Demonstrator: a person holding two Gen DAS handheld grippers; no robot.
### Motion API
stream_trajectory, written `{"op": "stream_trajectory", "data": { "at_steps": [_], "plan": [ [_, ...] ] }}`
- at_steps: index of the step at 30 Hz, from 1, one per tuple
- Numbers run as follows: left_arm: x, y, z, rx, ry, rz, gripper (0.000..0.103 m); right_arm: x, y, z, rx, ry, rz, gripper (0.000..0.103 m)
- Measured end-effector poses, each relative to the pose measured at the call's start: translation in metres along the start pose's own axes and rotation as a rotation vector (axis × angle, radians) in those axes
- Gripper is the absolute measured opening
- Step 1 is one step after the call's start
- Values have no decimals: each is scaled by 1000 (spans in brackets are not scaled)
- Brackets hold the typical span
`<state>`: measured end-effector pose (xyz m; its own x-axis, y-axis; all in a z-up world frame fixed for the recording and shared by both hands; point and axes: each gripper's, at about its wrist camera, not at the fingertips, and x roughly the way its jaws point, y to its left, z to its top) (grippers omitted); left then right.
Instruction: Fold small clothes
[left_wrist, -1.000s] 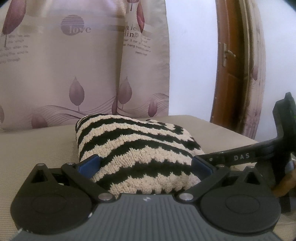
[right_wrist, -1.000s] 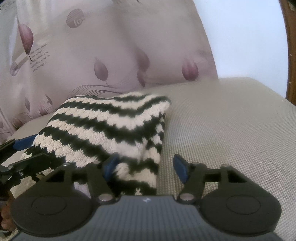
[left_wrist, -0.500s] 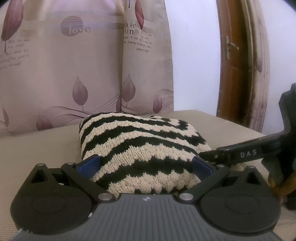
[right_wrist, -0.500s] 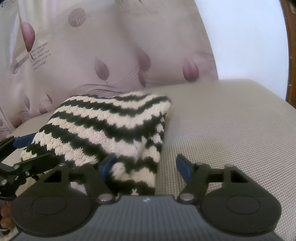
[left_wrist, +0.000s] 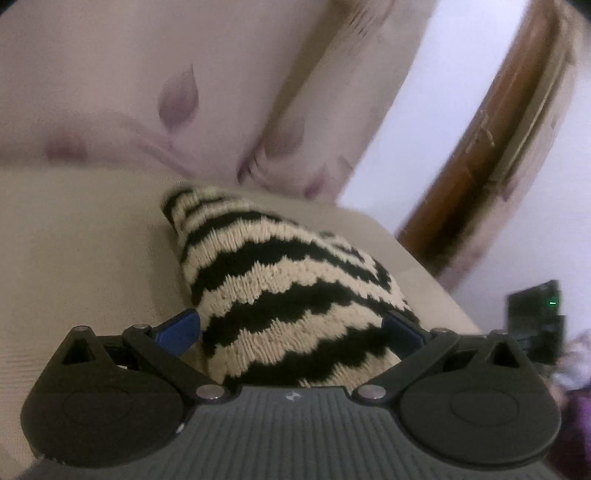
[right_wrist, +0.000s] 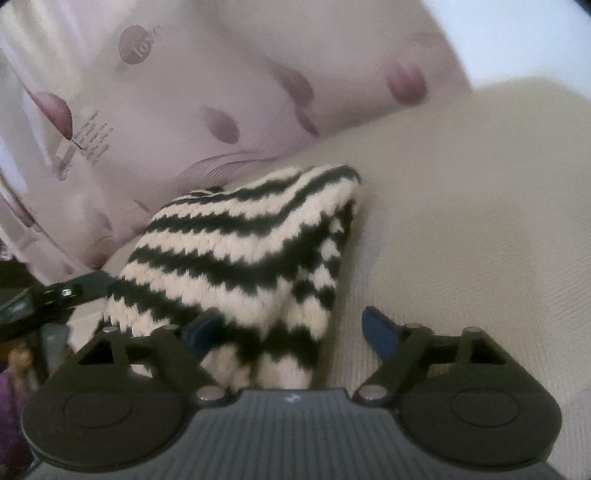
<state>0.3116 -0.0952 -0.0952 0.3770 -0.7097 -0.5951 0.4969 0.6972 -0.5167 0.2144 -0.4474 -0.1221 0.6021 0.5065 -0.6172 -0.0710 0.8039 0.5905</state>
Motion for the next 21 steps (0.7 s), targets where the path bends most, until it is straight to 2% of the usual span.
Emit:
{"op": "stream_trajectory", "data": {
  "at_steps": [3,6,8,9,10,12,14,18,21],
  "plan": [
    [27,15,7,-23,77,-57,103,15,-4,12,7,30,51,93],
    [45,34,7,-90,118,-133,103,28,-3,21,11,45,85,93],
    [49,39,5,-106,90,-163,99,35,0,21,-1,29,93,93],
    [49,36,4,-92,77,-148,95,39,4,20,-20,25,99,91],
    [49,32,3,-70,68,-116,88,42,8,20,-35,22,95,71],
    [44,26,1,-82,45,-75,79,46,14,17,-7,22,99,62],
    [34,21,0,-89,21,-59,67,41,23,14,-17,-15,75,55],
    [1,6,-3,-71,0,-19,64,24,46,11,-19,-58,78,47],
    [-33,0,-7,-64,-15,-6,64,11,74,3,-52,-66,89,46]
  ]
}}
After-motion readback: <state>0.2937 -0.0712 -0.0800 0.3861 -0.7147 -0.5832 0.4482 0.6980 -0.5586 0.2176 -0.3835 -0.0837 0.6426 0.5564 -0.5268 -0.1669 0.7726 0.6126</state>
